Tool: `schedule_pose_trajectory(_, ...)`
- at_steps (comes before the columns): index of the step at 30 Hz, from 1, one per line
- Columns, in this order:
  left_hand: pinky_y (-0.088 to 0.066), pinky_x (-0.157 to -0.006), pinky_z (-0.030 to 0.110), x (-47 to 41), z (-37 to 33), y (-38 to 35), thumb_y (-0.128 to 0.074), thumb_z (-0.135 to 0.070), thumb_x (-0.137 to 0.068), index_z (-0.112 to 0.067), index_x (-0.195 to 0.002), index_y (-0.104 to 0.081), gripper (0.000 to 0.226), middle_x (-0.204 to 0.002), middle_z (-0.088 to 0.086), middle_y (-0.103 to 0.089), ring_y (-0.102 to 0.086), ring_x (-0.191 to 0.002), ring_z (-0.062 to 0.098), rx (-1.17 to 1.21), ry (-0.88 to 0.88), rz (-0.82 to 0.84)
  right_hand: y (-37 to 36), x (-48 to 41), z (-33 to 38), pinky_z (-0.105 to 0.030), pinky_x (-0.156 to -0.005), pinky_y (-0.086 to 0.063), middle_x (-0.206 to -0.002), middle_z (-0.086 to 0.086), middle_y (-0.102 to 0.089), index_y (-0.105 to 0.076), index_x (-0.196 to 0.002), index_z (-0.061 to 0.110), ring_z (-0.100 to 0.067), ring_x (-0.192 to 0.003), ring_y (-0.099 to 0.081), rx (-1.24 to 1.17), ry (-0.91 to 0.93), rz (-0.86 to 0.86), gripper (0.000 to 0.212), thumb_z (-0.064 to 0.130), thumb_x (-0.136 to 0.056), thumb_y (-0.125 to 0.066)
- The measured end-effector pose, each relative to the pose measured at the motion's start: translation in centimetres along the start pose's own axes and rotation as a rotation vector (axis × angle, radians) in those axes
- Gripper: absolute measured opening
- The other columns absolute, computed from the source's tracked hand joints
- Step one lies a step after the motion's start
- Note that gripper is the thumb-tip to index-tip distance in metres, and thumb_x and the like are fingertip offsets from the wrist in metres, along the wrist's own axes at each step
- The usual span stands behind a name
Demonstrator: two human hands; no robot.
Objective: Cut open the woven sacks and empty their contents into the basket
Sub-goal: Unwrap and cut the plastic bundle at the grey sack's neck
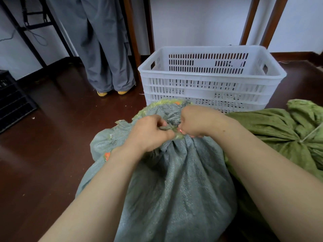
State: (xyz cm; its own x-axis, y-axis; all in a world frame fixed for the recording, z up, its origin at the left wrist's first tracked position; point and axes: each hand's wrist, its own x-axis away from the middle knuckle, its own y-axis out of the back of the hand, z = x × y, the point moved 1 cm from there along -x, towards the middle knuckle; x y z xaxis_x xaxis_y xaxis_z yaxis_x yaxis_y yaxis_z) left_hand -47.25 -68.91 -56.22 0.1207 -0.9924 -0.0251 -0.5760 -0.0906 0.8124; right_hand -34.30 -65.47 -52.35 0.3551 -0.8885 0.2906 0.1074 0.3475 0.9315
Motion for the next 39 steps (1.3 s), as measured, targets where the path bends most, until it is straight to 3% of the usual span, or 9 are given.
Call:
schedule_pose_trajectory(3, -0.038, -0.062, 0.025, -0.2, 0.3, 0.3, -0.083, -0.030, -0.068, -0.020, -0.078, -0.057, 0.030, -0.075, -0.003, -0.058, -0.051, -0.068, 0.015, 0.019, -0.020, 0.060, 0.3, 0.4, 0.2, -0.023, -0.045, -0.042, -0.066, -0.005, -0.052, -0.059, -0.086, 0.001, -0.015, -0.050, -0.048, -0.025, 0.007, 0.051, 0.012, 0.006, -0.094, -0.052)
schedule_pose_trajectory(6, -0.033, -0.063, 0.023, -0.2, 0.7, 0.6, -0.083, -0.019, -0.070, -0.022, -0.077, -0.059, 0.025, -0.069, -0.008, -0.053, -0.052, -0.076, 0.016, -0.002, -0.040, -0.055, 1.0, 0.9, 0.2, -0.021, -0.041, -0.036, -0.064, -0.003, -0.047, -0.054, -0.077, 0.004, -0.013, -0.047, -0.041, -0.002, 0.028, 0.032, 0.021, 0.006, -0.097, -0.047)
schedule_pose_trajectory(13, -0.035, -0.065, 0.025, -0.3, -0.1, 0.5, -0.076, -0.018, -0.073, -0.018, -0.081, -0.066, 0.013, -0.071, -0.002, -0.058, -0.054, -0.076, 0.021, -0.036, -0.130, -0.144, 0.9, 0.7, 1.0, -0.030, -0.059, -0.041, -0.061, -0.001, -0.041, -0.041, -0.062, 0.010, -0.016, -0.053, -0.039, 0.048, 0.007, -0.086, 0.031, 0.011, -0.092, -0.048)
schedule_pose_trajectory(20, -0.033, -0.067, 0.022, -0.5, 0.9, 1.0, -0.078, -0.018, -0.069, -0.017, -0.079, -0.070, 0.013, -0.077, -0.004, -0.060, -0.056, -0.079, 0.018, 0.044, -0.069, -0.367, 1.1, 0.8, 1.4, -0.034, -0.066, -0.044, -0.064, -0.001, -0.040, -0.040, -0.064, 0.012, -0.017, -0.057, -0.040, 0.033, 0.028, -0.115, 0.031, 0.014, -0.093, -0.049)
schedule_pose_trajectory(24, -0.034, -0.067, 0.023, -0.1, -0.3, 0.0, -0.081, -0.021, -0.069, -0.015, -0.075, -0.071, 0.013, -0.074, -0.006, -0.061, -0.055, -0.077, 0.016, 0.099, -0.119, -0.372, 1.0, 0.6, 1.8, -0.040, -0.078, -0.051, -0.070, -0.001, -0.043, -0.037, -0.066, 0.015, -0.021, -0.071, -0.050, 0.017, 0.031, -0.177, 0.030, 0.018, -0.093, -0.051)
schedule_pose_trajectory(29, -0.042, -0.066, 0.023, -1.3, 1.8, 1.7, -0.080, -0.019, -0.067, -0.010, -0.066, -0.069, 0.014, -0.067, -0.001, -0.067, -0.055, -0.064, 0.013, 0.319, 0.110, -0.431, 0.6, 0.7, 2.0, -0.036, -0.069, -0.050, -0.070, 0.001, -0.045, -0.044, -0.070, 0.016, -0.017, -0.064, -0.049, -0.027, 0.080, -0.173, 0.027, 0.021, -0.096, -0.050)
schedule_pose_trajectory(33, -0.049, -0.067, 0.029, -1.8, 2.3, 2.7, -0.082, -0.017, -0.068, -0.018, -0.067, -0.069, 0.013, -0.063, -0.001, -0.065, -0.053, -0.057, 0.012, 0.396, 0.126, -0.410, 2.3, 0.5, 0.4, -0.017, -0.039, -0.035, -0.068, 0.001, -0.044, -0.055, -0.104, -0.001, -0.008, -0.043, -0.036, -0.444, 0.052, -0.131, 0.018, 0.014, -0.095, -0.052)
schedule_pose_trajectory(35, -0.054, -0.076, 0.036, -1.7, 2.3, 2.7, -0.082, -0.014, -0.069, -0.015, -0.077, -0.073, 0.012, -0.076, 0.004, -0.070, -0.058, -0.065, 0.015, 0.389, 0.072, -0.346, 3.3, 0.2, -1.0, -0.016, -0.032, -0.025, -0.063, -0.002, -0.048, -0.059, -0.102, -0.002, -0.006, -0.035, -0.032, -0.799, -0.022, -0.172, 0.017, 0.012, -0.092, -0.057)
schedule_pose_trajectory(39, -0.056, -0.081, 0.036, -1.2, 0.9, 2.4, -0.079, -0.010, -0.073, -0.018, -0.085, -0.076, 0.015, -0.081, 0.003, -0.073, -0.060, -0.069, 0.012, 0.361, -0.030, -0.305, 1.9, -1.5, -1.4, -0.012, -0.032, -0.026, -0.082, -0.009, -0.068, -0.053, -0.118, 0.001, -0.004, -0.031, -0.032, -1.022, -0.106, -0.194, 0.070, 0.055, -0.077, -0.070)
